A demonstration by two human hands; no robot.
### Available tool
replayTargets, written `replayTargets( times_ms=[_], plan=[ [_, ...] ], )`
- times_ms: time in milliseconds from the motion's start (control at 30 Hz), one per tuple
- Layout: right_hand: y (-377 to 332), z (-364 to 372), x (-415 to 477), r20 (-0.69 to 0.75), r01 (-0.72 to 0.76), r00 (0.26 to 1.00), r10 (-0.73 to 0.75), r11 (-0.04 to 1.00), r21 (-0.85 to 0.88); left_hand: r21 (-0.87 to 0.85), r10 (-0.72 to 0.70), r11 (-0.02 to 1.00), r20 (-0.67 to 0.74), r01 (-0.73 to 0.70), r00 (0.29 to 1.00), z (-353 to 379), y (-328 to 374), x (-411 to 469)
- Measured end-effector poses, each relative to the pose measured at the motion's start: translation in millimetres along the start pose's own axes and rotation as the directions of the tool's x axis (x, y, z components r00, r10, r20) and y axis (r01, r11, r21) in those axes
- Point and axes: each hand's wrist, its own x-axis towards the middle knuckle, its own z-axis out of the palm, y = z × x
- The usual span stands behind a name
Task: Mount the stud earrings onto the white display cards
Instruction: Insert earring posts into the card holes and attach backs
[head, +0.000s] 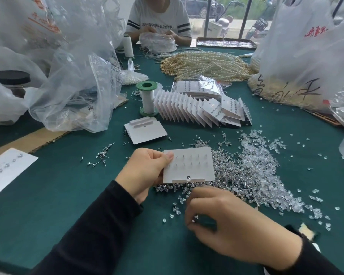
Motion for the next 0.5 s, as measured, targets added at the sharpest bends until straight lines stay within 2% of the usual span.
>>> replayTargets(
  times_ms=[67,133,200,367,500],
  plan=[
    [-4.4,-5.3,-1.4,-0.082,-0.016,0.996,0.037,0.970,0.241,0.054,0.039,0.998,-0.023,-0.038,0.999,2.1,-1.4,-0.1],
    [-5.6,-12.3,-1.7,-0.190,-0.041,0.971,0.146,0.883,0.467,0.111,0.101,0.989,-0.042,-0.096,0.994,4.2,-1.9,-1.4],
    [-1.2,-17.7,-0.7,-0.309,-0.044,0.916,0.255,0.831,0.555,0.177,0.176,0.970,-0.030,-0.168,0.984,6.3,-2.3,-3.8],
    [10.3,-19.4,3.2,-0.494,-0.065,0.785,0.373,0.843,0.534,0.339,0.321,0.885,0.056,-0.321,0.945,11.8,-3.8,-9.8],
    [11.2,-14.5,7.3,-0.639,-0.118,0.701,0.319,0.934,0.337,0.441,0.402,0.802,0.101,-0.403,0.910,18.2,-4.6,-14.1]
  ],
)
